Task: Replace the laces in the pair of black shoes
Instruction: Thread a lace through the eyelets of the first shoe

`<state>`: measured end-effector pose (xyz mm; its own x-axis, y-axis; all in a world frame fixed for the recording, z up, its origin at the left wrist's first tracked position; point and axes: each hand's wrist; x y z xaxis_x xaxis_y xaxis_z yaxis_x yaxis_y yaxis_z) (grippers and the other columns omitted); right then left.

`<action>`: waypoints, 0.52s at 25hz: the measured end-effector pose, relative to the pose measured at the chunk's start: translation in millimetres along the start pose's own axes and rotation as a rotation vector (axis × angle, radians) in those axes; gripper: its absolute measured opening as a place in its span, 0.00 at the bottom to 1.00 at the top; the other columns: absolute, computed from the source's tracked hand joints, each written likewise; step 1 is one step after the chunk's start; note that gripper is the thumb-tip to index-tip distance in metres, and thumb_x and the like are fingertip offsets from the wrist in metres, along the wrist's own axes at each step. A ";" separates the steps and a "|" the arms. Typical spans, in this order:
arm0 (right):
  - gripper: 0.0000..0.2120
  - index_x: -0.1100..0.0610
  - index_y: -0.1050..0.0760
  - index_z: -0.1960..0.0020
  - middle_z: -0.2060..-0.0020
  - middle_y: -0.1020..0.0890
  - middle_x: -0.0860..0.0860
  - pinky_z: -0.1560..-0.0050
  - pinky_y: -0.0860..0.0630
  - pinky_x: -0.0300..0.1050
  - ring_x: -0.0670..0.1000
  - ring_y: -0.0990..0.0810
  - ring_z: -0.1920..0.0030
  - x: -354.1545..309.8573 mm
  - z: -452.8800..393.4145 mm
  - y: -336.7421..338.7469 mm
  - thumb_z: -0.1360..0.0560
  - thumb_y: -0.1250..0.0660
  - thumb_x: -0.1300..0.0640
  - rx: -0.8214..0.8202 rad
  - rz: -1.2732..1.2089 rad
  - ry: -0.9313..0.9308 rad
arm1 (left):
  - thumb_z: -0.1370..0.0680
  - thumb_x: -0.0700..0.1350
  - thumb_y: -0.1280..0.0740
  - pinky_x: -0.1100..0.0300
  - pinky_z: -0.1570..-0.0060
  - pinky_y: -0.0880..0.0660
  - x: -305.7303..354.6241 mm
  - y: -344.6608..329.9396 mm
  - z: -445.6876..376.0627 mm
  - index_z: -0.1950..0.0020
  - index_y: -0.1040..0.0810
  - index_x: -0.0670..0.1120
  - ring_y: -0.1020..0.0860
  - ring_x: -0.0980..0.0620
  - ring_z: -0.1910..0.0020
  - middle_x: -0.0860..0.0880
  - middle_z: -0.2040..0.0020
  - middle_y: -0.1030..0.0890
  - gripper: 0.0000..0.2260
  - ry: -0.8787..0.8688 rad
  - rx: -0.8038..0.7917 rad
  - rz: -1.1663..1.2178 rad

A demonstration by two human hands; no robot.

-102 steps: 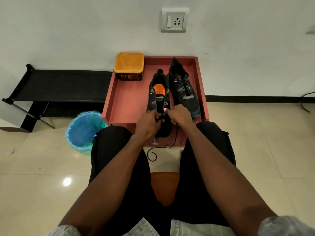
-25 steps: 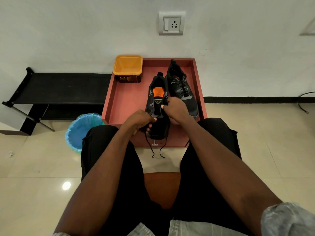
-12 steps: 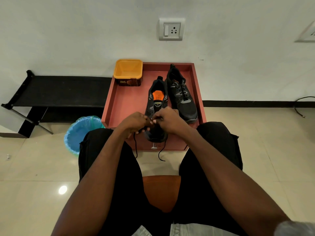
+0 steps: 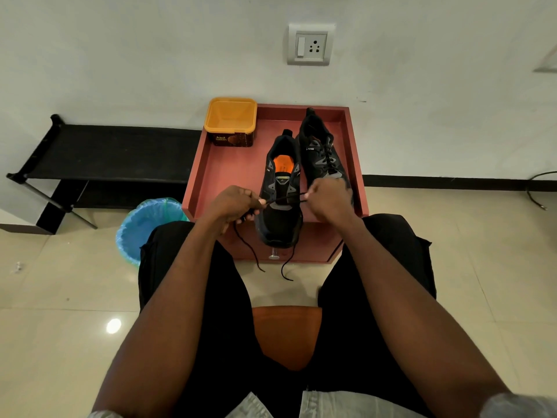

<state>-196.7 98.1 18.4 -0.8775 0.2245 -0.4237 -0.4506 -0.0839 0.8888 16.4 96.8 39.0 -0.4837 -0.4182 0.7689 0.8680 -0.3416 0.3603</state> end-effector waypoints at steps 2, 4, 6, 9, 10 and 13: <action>0.12 0.59 0.22 0.42 0.38 0.24 0.59 0.30 0.37 0.61 0.61 0.32 0.33 9.1 -2.0 3.3 0.24 0.36 0.57 0.053 0.002 -0.130 | 0.21 0.41 0.32 0.66 0.77 0.37 -2.3 -0.9 -3.3 0.52 0.19 0.39 0.31 0.58 0.77 0.48 0.68 0.23 0.05 0.010 0.072 -0.035; 0.15 0.59 0.25 0.38 0.35 0.26 0.58 0.30 0.34 0.59 0.60 0.32 0.33 3.8 2.0 4.1 0.25 0.34 0.61 0.044 -0.012 -0.053 | 0.22 0.40 0.32 0.67 0.78 0.37 -2.1 -7.4 -5.1 0.55 0.20 0.39 0.31 0.58 0.77 0.47 0.68 0.23 0.05 -0.013 0.088 -0.051; 0.19 0.56 0.26 0.36 0.37 0.25 0.54 0.36 0.28 0.53 0.54 0.27 0.38 -8.6 8.6 3.4 0.27 0.33 0.65 -0.088 -0.227 0.149 | 0.22 0.41 0.31 0.69 0.80 0.37 0.7 -15.7 -2.7 0.60 0.21 0.41 0.31 0.58 0.77 0.47 0.69 0.23 0.08 -0.057 0.052 -0.064; 0.14 0.54 0.24 0.39 0.47 0.20 0.49 0.45 0.24 0.46 0.49 0.22 0.48 -22.7 18.8 -2.3 0.23 0.31 0.61 -0.352 -0.273 0.344 | 0.21 0.43 0.31 0.68 0.79 0.39 3.2 -24.4 0.6 0.57 0.20 0.40 0.33 0.58 0.77 0.51 0.73 0.24 0.07 -0.105 -0.021 -0.019; 0.10 0.53 0.22 0.41 0.52 0.19 0.48 0.51 0.24 0.45 0.47 0.21 0.53 -21.9 17.3 -2.7 0.22 0.32 0.59 -0.362 -0.222 0.334 | 0.22 0.43 0.31 0.68 0.78 0.39 3.5 -24.3 0.8 0.54 0.19 0.40 0.32 0.59 0.77 0.51 0.72 0.24 0.07 -0.111 -0.034 0.007; 0.07 0.54 0.19 0.48 0.59 0.18 0.49 0.63 0.29 0.39 0.45 0.23 0.63 -10.8 9.5 6.8 0.20 0.36 0.57 -0.230 -0.200 0.139 | 0.23 0.42 0.30 0.66 0.78 0.39 3.5 -16.1 -1.5 0.54 0.19 0.41 0.31 0.58 0.76 0.50 0.69 0.22 0.04 -0.086 -0.035 0.069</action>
<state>-188.7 104.4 30.7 -0.7745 0.1252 -0.6200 -0.6278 -0.2724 0.7292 0.6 99.6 35.1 -0.4101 -0.3685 0.8343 0.8937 -0.3447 0.2871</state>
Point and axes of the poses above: each hand's wrist, its own z-axis away from the middle knuckle, its own y-axis out of the back of the hand, x = y × z
